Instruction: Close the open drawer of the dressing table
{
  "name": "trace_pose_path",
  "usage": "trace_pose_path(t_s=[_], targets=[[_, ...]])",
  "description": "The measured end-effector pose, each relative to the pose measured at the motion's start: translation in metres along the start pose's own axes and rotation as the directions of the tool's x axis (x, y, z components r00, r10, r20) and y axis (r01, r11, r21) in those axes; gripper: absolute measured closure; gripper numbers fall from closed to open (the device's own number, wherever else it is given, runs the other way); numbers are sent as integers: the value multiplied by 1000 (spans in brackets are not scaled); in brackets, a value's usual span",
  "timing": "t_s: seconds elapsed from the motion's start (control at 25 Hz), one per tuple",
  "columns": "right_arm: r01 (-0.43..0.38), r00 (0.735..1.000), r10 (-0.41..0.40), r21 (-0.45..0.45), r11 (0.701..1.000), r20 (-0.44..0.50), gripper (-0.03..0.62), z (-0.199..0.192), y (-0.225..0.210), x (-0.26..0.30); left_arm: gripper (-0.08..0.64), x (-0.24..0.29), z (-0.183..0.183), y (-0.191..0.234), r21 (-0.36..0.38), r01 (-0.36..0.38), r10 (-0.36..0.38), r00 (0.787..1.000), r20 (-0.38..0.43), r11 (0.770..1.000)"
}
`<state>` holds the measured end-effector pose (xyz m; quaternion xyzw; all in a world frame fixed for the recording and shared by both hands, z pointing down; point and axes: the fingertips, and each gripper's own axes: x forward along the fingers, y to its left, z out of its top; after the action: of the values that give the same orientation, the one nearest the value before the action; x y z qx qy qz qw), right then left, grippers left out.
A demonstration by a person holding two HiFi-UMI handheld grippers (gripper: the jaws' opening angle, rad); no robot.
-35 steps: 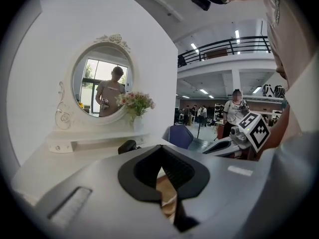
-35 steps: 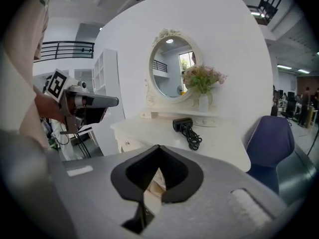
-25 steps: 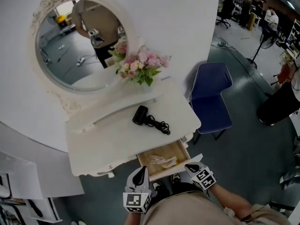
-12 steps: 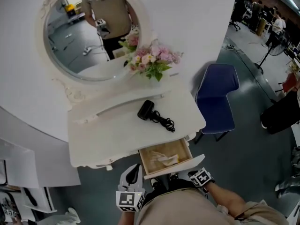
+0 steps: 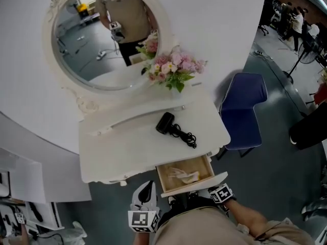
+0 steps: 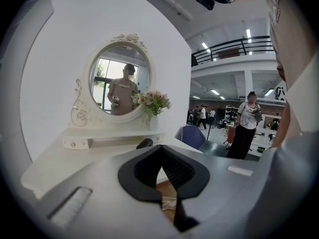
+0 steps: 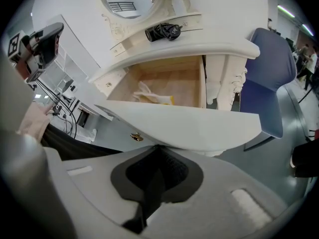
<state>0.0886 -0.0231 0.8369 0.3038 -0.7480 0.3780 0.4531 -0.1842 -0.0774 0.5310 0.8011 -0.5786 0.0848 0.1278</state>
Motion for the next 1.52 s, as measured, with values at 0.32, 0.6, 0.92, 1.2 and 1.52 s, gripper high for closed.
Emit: trace_pose_path(t_s=[0.32, 0.6, 0.92, 1.2, 1.52], targets=[[17, 1000, -16, -9, 1000, 14, 589, 23, -6, 5, 543, 0, 2, 10, 0, -27, 27, 1000, -6, 1000], [3, 1000, -2, -6, 1000, 30, 589, 50, -11, 9, 543, 12, 9, 22, 12, -38, 38, 999, -1, 999], [-7, 999, 7, 2, 1000, 47, 589, 80, -21, 15, 544, 37, 19, 22, 10, -26, 26, 1000, 1, 1000], [-7, 998, 8, -11, 1000, 64, 589, 107, -29, 20, 543, 50, 22, 30, 13, -36, 36, 999, -5, 999], [-20, 995, 12, 82, 996, 104, 589, 137, -40, 25, 543, 58, 25, 36, 7, -48, 48, 999, -11, 999]])
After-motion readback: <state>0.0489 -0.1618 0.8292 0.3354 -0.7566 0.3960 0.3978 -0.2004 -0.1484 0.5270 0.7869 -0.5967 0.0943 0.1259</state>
